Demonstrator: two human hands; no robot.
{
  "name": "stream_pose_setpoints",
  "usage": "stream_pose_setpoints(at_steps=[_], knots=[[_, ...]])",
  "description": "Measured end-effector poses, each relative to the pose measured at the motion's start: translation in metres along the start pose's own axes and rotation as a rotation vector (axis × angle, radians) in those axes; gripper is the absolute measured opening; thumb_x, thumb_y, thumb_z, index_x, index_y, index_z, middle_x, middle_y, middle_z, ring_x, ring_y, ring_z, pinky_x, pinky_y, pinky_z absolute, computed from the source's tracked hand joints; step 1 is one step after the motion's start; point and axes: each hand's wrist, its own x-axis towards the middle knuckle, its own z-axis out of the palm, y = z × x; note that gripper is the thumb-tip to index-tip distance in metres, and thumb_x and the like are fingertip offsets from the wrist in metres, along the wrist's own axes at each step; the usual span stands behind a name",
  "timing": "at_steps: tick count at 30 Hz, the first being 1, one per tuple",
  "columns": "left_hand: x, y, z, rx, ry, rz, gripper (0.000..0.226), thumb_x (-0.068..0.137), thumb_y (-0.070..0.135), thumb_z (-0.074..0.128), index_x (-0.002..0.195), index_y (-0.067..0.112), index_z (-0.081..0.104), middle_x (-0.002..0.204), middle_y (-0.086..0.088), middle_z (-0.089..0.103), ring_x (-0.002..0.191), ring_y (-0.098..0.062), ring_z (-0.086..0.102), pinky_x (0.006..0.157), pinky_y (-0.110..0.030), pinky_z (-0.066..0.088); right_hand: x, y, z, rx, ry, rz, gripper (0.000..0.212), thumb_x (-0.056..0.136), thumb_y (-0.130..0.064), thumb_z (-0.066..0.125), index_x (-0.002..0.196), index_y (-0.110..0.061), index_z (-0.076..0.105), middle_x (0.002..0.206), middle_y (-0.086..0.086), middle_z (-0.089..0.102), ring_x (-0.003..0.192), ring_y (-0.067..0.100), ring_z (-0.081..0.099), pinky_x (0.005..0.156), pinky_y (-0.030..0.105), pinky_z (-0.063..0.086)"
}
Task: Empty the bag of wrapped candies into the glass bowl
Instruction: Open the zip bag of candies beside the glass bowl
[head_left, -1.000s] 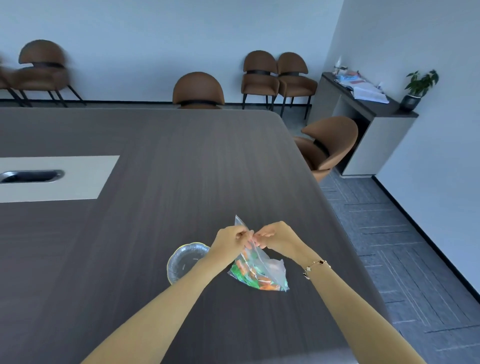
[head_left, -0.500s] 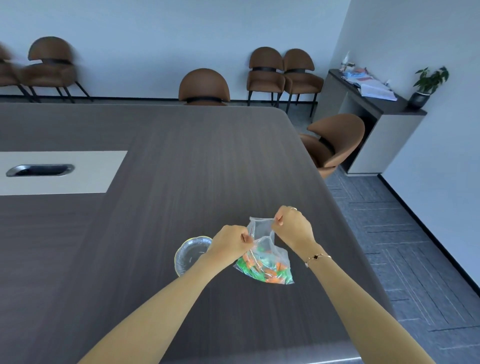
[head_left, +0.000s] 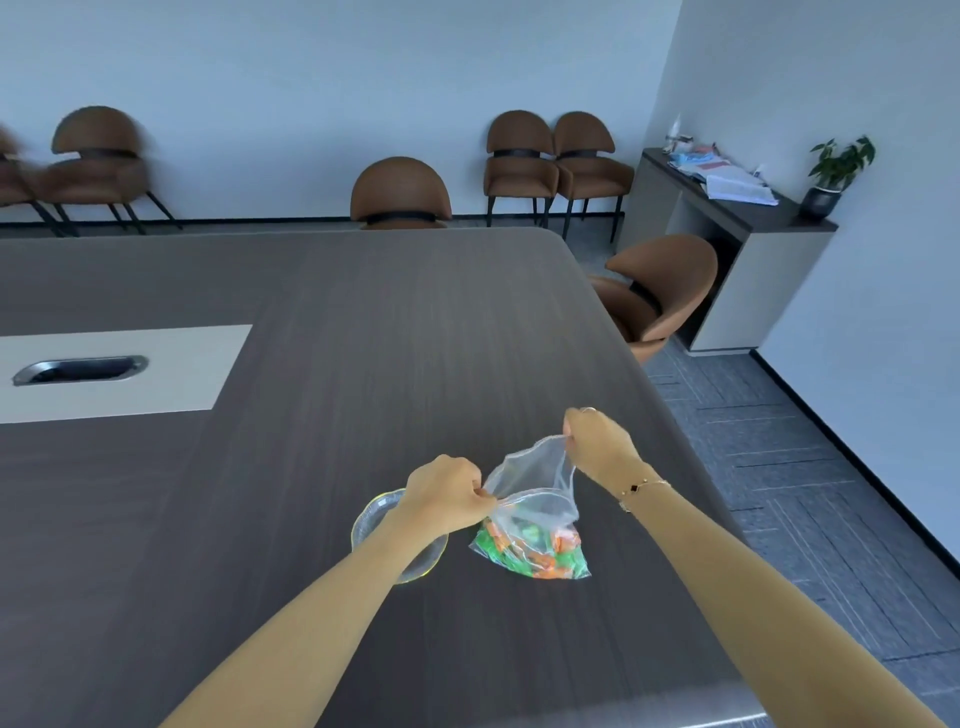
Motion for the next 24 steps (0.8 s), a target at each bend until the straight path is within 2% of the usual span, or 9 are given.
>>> stream_pose_setpoints(at_steps=[3, 7, 10, 13, 15, 17, 20, 22, 24], knots=[[0.001, -0.002, -0.006, -0.001, 0.020, -0.014, 0.037, 0.080, 0.021, 0.051, 0.048, 0.017, 0.032, 0.050, 0.002, 0.038, 0.048, -0.017, 0.034, 0.049, -0.026, 0.031, -0.005, -0.007, -0.006, 0.004, -0.216, 0.015, 0.038, 0.087, -0.036, 0.058, 0.109, -0.006, 0.054, 0.104, 0.008, 0.065, 0.087, 0.026, 0.063, 0.069, 0.033, 0.049], [0.003, -0.001, -0.008, 0.014, 0.015, -0.009, 0.036, 0.080, 0.019, 0.049, 0.049, 0.017, 0.032, 0.051, 0.003, 0.038, 0.047, -0.016, 0.033, 0.048, -0.025, 0.030, -0.011, -0.011, 0.010, 0.038, -0.486, -0.003, 0.020, 0.079, -0.016, 0.062, 0.095, -0.004, 0.064, 0.088, 0.011, 0.072, 0.069, 0.023, 0.068, 0.055, 0.024, 0.050], [0.003, -0.005, -0.010, 0.055, -0.018, 0.010, 0.037, 0.078, 0.021, 0.051, 0.048, 0.014, 0.029, 0.050, 0.001, 0.035, 0.050, -0.020, 0.031, 0.046, -0.024, 0.027, -0.002, -0.002, 0.010, 0.013, -0.287, 0.001, 0.020, 0.086, -0.009, 0.057, 0.104, -0.003, 0.061, 0.103, 0.014, 0.068, 0.095, 0.033, 0.068, 0.070, 0.034, 0.052], [0.002, -0.013, -0.012, 0.072, -0.049, 0.023, 0.040, 0.078, 0.025, 0.053, 0.049, 0.013, 0.030, 0.052, -0.001, 0.037, 0.057, -0.024, 0.034, 0.047, -0.025, 0.028, 0.010, 0.011, 0.001, 0.077, -0.018, 0.031, 0.014, 0.092, -0.010, 0.047, 0.100, -0.002, 0.057, 0.100, 0.016, 0.068, 0.090, 0.036, 0.066, 0.070, 0.036, 0.049], [0.002, -0.019, -0.014, 0.049, -0.047, 0.012, 0.034, 0.079, 0.026, 0.053, 0.052, 0.015, 0.035, 0.057, -0.003, 0.042, 0.058, -0.024, 0.036, 0.049, -0.026, 0.030, 0.012, 0.019, -0.001, 0.218, 0.051, 0.031, 0.021, 0.096, -0.015, 0.042, 0.096, -0.001, 0.058, 0.091, 0.018, 0.070, 0.085, 0.038, 0.066, 0.070, 0.038, 0.050], [0.003, -0.023, -0.014, 0.049, -0.024, -0.005, 0.026, 0.081, 0.024, 0.051, 0.058, 0.014, 0.043, 0.058, -0.003, 0.046, 0.058, -0.024, 0.040, 0.050, -0.027, 0.032, 0.008, 0.028, 0.005, 0.260, 0.032, 0.043, 0.023, 0.097, -0.014, 0.039, 0.102, -0.001, 0.057, 0.095, 0.021, 0.070, 0.090, 0.039, 0.066, 0.076, 0.042, 0.052], [0.005, -0.028, -0.008, 0.030, 0.018, -0.053, 0.026, 0.085, 0.021, 0.048, 0.061, 0.012, 0.043, 0.055, 0.002, 0.044, 0.059, -0.024, 0.044, 0.052, -0.027, 0.034, -0.007, 0.042, 0.029, 0.092, -0.248, 0.064, 0.039, 0.091, -0.014, 0.049, 0.129, -0.004, 0.044, 0.127, 0.019, 0.056, 0.116, 0.035, 0.055, 0.093, 0.039, 0.047], [0.007, -0.031, -0.002, -0.004, 0.045, -0.088, 0.026, 0.087, 0.021, 0.046, 0.062, 0.012, 0.044, 0.059, 0.001, 0.049, 0.059, -0.025, 0.046, 0.058, -0.029, 0.039, -0.020, 0.046, 0.047, 0.037, -0.480, 0.062, 0.070, 0.087, -0.029, 0.060, 0.144, -0.006, 0.027, 0.145, 0.016, 0.038, 0.133, 0.032, 0.040, 0.106, 0.039, 0.040], [0.008, -0.035, 0.005, -0.041, 0.073, -0.094, 0.027, 0.090, 0.024, 0.045, 0.067, 0.012, 0.049, 0.066, -0.002, 0.057, 0.060, -0.025, 0.050, 0.062, -0.032, 0.044, -0.028, 0.044, 0.073, 0.070, -0.583, 0.045, 0.092, 0.080, -0.044, 0.067, 0.149, -0.009, 0.015, 0.154, 0.013, 0.026, 0.141, 0.031, 0.028, 0.113, 0.043, 0.033]])
